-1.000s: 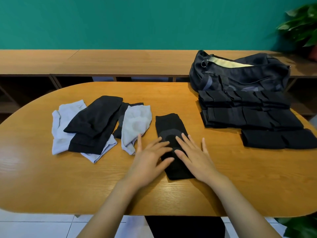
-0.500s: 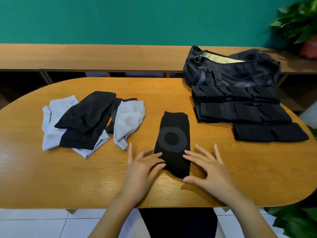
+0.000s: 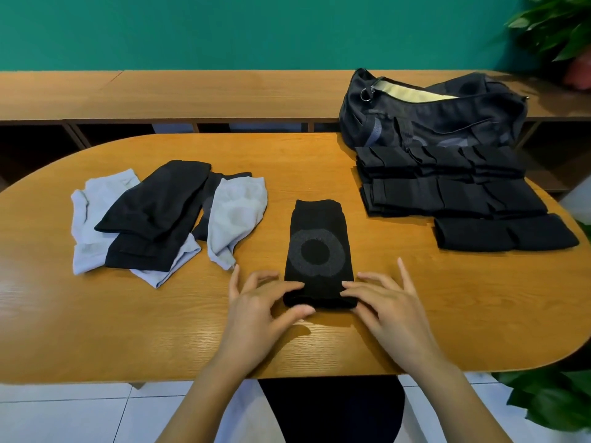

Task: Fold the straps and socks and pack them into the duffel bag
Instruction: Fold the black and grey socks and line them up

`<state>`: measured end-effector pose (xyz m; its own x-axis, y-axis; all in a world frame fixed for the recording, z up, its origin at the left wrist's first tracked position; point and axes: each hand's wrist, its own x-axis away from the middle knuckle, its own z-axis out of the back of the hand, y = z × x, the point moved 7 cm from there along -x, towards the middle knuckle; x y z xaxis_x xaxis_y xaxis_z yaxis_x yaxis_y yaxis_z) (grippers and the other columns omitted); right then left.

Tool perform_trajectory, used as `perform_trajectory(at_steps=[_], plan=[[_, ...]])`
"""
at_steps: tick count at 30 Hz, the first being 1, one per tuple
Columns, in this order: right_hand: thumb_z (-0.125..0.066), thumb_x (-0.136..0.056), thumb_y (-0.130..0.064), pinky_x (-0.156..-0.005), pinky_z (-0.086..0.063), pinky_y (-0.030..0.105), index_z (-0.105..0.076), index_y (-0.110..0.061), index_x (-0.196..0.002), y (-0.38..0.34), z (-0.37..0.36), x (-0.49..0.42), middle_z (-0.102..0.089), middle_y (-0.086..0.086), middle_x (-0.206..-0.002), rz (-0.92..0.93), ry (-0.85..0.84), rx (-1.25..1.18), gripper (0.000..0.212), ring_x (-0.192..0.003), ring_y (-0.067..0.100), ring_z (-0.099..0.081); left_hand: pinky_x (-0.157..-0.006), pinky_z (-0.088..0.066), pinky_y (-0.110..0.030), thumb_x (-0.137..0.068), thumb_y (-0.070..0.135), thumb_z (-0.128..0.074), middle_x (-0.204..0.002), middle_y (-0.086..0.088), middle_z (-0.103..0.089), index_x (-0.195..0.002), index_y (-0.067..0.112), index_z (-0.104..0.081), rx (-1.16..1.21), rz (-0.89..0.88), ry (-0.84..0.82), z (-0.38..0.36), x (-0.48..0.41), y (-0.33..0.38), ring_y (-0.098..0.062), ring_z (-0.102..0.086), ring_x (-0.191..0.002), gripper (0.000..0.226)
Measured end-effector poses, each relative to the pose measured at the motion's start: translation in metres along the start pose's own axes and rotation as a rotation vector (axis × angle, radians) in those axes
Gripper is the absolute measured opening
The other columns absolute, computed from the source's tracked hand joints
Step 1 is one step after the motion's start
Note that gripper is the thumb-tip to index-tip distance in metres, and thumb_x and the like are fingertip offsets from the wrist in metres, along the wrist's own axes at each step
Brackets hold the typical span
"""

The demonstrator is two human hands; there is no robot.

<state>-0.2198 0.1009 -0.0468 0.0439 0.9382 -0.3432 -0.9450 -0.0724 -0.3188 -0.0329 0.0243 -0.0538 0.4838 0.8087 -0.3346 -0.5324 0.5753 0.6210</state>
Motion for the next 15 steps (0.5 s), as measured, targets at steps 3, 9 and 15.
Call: perform_trajectory(at_steps=[3,9,15], plan=[[-0.064,-0.085,-0.027,-0.117,-0.016,0.053,-0.070,-0.032,-0.109,0.007,0.001,0.002,-0.069,-0.014,-0.114,-0.097,0.023,-0.069,0.025,-0.114,0.002,-0.057,-0.118,0.000,-0.044,-0.075,0.083,-0.040,-0.117,0.031,-0.054,-0.121,0.041,-0.061,-0.037,-0.027,-0.050,-0.002,0.000,-0.003,0.005,-0.036,-0.126,0.065],[-0.044,-0.086,-0.052,-0.118,-0.015,0.041,-0.072,-0.031,-0.103,0.013,0.008,-0.002,-0.061,-0.021,-0.096,-0.206,0.098,-0.209,0.038,-0.098,-0.003,-0.053,-0.114,-0.020,-0.054,-0.084,0.050,-0.056,-0.089,0.021,-0.063,-0.087,0.028,-0.071,-0.039,0.064,0.079,0.002,-0.006,0.000,-0.004,-0.053,-0.101,0.027],[-0.048,-0.081,-0.058,-0.117,-0.022,0.041,-0.066,-0.028,-0.110,0.016,0.009,-0.007,-0.063,-0.018,-0.072,-0.318,0.141,-0.235,0.046,-0.086,0.001,-0.059,-0.111,-0.023,-0.045,-0.084,0.045,-0.061,-0.072,0.021,-0.061,-0.092,0.030,-0.071,-0.024,0.199,0.131,0.004,-0.010,-0.003,-0.003,-0.056,-0.091,0.020]])
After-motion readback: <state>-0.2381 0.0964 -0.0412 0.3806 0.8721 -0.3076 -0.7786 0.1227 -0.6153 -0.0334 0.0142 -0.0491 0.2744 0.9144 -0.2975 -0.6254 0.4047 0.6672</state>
